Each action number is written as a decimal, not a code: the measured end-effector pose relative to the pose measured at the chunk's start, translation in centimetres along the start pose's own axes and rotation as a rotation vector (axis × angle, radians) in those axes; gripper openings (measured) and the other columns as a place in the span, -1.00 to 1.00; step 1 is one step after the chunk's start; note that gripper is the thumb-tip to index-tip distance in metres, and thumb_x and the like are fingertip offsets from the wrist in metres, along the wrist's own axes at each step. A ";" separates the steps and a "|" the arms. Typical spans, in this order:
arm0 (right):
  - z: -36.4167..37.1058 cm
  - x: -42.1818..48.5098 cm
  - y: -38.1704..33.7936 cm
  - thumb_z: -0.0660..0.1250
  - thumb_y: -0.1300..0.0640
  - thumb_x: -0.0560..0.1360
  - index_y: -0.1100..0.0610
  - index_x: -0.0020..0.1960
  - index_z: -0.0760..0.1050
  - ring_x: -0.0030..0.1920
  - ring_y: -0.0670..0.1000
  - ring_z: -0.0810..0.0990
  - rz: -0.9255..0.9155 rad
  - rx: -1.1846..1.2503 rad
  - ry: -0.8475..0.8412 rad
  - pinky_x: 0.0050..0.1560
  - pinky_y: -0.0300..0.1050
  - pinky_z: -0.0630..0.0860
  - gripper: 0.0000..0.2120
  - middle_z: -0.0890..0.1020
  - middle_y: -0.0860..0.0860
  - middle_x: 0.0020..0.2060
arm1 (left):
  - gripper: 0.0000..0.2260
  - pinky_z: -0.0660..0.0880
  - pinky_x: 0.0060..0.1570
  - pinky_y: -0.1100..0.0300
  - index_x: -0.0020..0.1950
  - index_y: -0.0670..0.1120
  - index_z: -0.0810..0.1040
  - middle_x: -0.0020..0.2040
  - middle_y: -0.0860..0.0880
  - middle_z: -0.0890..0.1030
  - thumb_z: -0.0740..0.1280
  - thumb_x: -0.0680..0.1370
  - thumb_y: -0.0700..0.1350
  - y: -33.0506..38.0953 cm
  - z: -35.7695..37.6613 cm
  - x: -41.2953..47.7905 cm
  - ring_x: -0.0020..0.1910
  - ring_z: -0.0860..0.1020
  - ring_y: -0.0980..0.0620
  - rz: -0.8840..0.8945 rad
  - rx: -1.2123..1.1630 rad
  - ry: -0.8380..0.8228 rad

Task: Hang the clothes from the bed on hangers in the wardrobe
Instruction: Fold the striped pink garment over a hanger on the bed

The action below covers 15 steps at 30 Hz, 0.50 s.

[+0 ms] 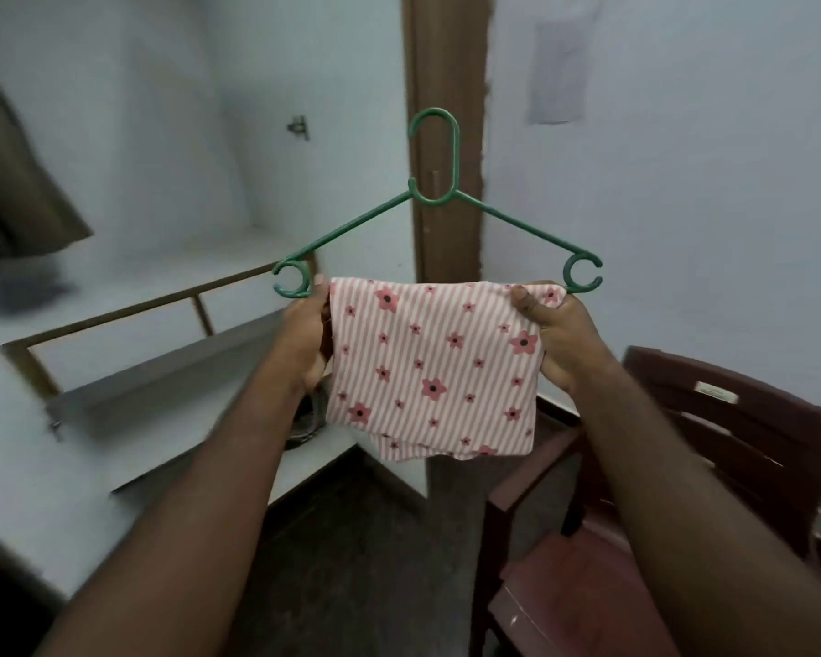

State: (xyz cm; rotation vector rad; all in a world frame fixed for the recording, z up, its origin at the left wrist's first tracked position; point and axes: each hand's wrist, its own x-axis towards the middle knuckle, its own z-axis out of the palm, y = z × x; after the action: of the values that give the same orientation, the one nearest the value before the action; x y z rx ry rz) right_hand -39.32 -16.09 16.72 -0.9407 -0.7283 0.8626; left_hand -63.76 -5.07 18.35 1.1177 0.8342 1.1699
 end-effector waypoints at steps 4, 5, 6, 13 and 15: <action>5.9 4.3 2.7 0.37 0.24 0.52 0.26 -0.03 0.56 -0.21 0.05 0.69 0.084 -0.025 -0.146 -0.19 -0.03 0.64 -0.92 0.71 0.10 -0.23 | -0.72 0.55 0.01 0.06 -0.03 -0.14 0.58 -0.15 -0.08 0.67 0.18 0.67 -0.01 2.2 -6.4 1.8 -0.15 0.62 0.00 0.045 -0.101 0.120; 7.4 5.1 3.3 0.38 0.23 0.51 0.26 -0.04 0.57 -0.21 0.05 0.70 0.097 -0.013 -0.172 -0.18 -0.02 0.63 -0.91 0.71 0.10 -0.22 | -0.72 0.56 0.02 0.05 -0.01 -0.15 0.58 -0.12 -0.09 0.67 0.18 0.66 0.00 2.7 -7.6 2.3 -0.13 0.62 0.00 0.065 -0.090 0.136; 9.5 6.1 4.1 0.40 0.22 0.50 0.25 -0.07 0.58 -0.22 0.05 0.70 0.109 -0.007 -0.203 -0.19 -0.02 0.63 -0.92 0.71 0.10 -0.23 | -0.71 0.57 0.01 0.06 0.01 -0.16 0.58 -0.11 -0.10 0.67 0.18 0.66 0.01 3.4 -9.4 2.9 -0.12 0.63 -0.01 0.092 -0.077 0.163; 21.8 12.5 7.1 0.41 0.20 0.49 0.21 -0.04 0.57 -0.20 0.06 0.70 0.153 0.080 -0.320 -0.17 0.04 0.64 -0.91 0.71 0.09 -0.21 | -0.73 0.58 -0.19 0.13 -0.10 -0.16 0.58 -0.25 -0.06 0.68 0.23 0.64 -0.01 9.1 -18.1 8.4 -0.26 0.63 0.03 0.292 -0.069 0.307; 25.2 14.3 7.7 0.39 0.18 0.52 0.19 -0.06 0.56 -0.22 0.04 0.68 0.177 0.118 -0.282 -0.13 0.06 0.65 -0.93 0.69 0.07 -0.23 | -0.76 0.58 -0.21 0.14 -0.11 -0.12 0.58 -0.28 -0.02 0.67 0.24 0.64 -0.03 11.2 -20.1 9.9 -0.27 0.62 0.04 0.338 -0.059 0.328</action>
State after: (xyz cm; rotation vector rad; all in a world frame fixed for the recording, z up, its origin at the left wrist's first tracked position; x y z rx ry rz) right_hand -55.86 8.32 22.39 -0.7937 -0.8328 1.1976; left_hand -83.36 9.30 24.19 1.0585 0.8717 1.6821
